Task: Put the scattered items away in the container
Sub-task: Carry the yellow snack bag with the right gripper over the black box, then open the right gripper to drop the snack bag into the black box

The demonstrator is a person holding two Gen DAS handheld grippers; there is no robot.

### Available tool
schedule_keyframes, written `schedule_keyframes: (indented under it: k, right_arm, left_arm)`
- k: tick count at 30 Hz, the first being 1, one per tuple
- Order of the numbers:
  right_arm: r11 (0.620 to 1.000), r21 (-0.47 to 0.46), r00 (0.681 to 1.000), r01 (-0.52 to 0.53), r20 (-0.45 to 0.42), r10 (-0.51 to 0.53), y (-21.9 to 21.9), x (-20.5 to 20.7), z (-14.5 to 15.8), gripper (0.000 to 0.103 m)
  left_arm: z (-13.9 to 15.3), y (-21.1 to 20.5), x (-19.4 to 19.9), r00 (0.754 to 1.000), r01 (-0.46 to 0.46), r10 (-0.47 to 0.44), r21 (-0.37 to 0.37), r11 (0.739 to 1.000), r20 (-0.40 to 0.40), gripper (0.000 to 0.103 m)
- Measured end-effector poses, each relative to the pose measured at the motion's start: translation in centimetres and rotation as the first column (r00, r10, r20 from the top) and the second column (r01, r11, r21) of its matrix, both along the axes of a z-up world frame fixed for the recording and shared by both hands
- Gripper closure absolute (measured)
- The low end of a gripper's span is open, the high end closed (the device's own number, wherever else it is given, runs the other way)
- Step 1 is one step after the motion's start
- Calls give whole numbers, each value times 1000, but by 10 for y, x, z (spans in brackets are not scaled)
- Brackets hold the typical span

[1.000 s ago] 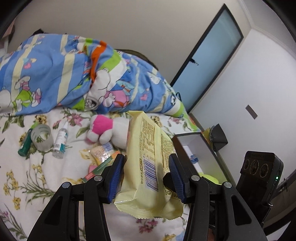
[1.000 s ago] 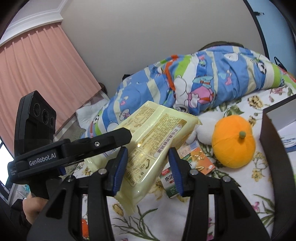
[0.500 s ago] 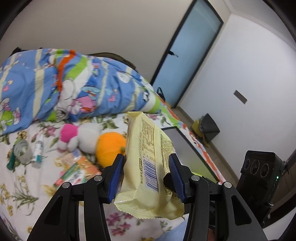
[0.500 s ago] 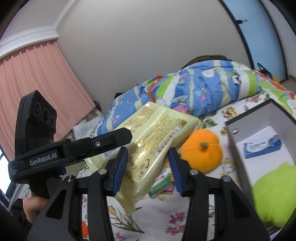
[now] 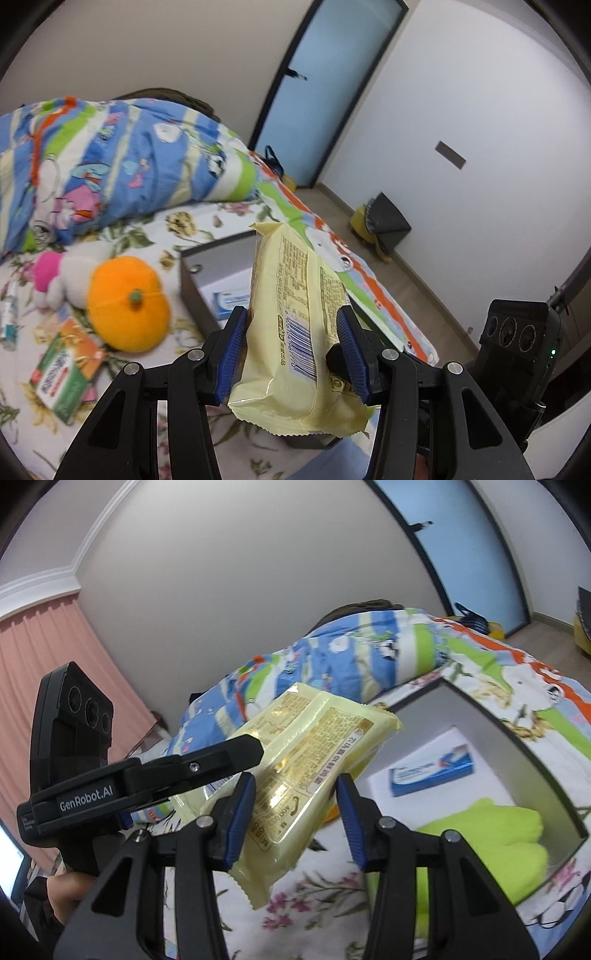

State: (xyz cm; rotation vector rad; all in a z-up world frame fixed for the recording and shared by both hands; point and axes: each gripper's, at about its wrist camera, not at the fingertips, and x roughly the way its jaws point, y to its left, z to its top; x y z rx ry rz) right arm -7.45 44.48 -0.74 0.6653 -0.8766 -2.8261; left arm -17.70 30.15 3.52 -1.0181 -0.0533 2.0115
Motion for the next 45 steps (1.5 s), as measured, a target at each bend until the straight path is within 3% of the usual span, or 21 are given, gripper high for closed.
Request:
schedule_keyframes:
  k: [10,23,25,26,27,29,34,45]
  right_arm:
    - [997,-46,997,62,53,-60,51,-2,-30,57]
    - [992,-96,992,83,104,-73,78,-26,-62,56]
    - [989,-100,986,110,133,-96,80,-29,-67,47]
    - [986,-103,983,131,144,-116,81,-29,-69,19]
    - [981,-109,978,160,150,-143,83,-28,-70,0]
    - [972,-125,973,198,144,-180,86,-23,-72,0]
    - [966,-161,975,202,123,-184,87,-19,-65,0]
    - [973,-163,986,162,75,-152,55,-5,-28,0]
  left_arm:
    - [-29,61,-8,998,50,-48,-38,998,43,53]
    - [-61,84,-32,994,54,-47,-64,996,101,52]
    - [-67,84,-38,992,24,-14,-78,997,125,33]
    - [-69,82,-42,991,6,6,-83,997,135,10]
    - [-70,79,-44,989,-15,27,-80,997,146,0]
    - [-70,70,-47,986,-54,64,-69,996,156,0]
    - [-76,61,-47,980,-49,76,-144,988,185,0]
    - [-37,6,-32,978,-108,119,-75,991,170,0]
